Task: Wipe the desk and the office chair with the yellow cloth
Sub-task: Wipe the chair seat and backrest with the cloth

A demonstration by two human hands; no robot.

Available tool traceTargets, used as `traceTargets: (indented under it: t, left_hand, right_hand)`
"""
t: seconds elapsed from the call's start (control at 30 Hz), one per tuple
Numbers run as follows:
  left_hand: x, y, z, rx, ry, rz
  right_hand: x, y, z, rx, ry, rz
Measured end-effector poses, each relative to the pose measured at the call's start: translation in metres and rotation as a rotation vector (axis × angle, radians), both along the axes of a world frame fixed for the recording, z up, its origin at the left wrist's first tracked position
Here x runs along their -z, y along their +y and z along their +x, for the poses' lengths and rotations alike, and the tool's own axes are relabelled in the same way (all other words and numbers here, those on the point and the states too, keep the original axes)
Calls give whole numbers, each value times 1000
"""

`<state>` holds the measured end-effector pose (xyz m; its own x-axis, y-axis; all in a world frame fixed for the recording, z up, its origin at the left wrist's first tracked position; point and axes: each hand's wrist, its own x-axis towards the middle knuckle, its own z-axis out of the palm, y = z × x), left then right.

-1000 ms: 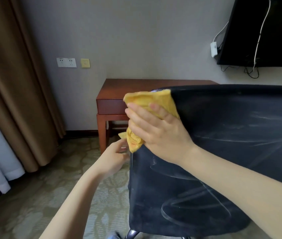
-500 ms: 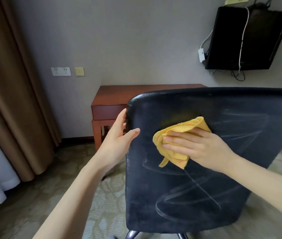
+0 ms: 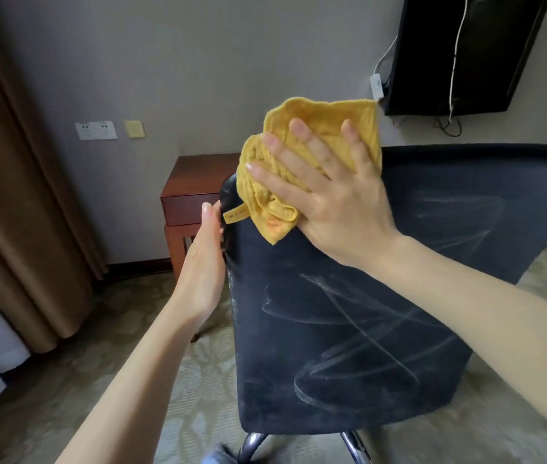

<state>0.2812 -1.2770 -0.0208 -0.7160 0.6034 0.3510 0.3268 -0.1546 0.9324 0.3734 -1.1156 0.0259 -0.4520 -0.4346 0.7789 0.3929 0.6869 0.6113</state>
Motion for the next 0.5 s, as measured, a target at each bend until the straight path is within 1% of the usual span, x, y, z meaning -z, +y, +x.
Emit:
traceTargets:
  t: [0.07,0.13,0.23,0.27,0.3,0.37,0.4,0.43,0.5]
  left_hand:
    - [2,4,1,-51,-33,48]
    - [3,10,4,-65,-32,85]
    - [5,19,6,-50,-67,154]
    - [6,21,6,-74,-62,168]
    - [8,23,6,-130,-16,145]
    - [9,30,5,-292,103,30]
    - [7,36,4,-364,98,-4]
    - [3,43,3,-419,41,-5]
    - [-4,54,2,-473,-57,35]
  right_hand:
    - [13,-1,-9,10,-1,13]
    - [27,7,-12,-15,-57,33]
    - [59,23,-5,-38,-258,71]
    - [70,28,0,-30,-316,64]
    - [79,33,5,-20,-358,58]
    - [92,45,14,-5,-406,72]
    - [94,51,18,-4,-425,88]
    - [95,58,24,-5,-443,101]
    - [95,73,38,-2,-486,119]
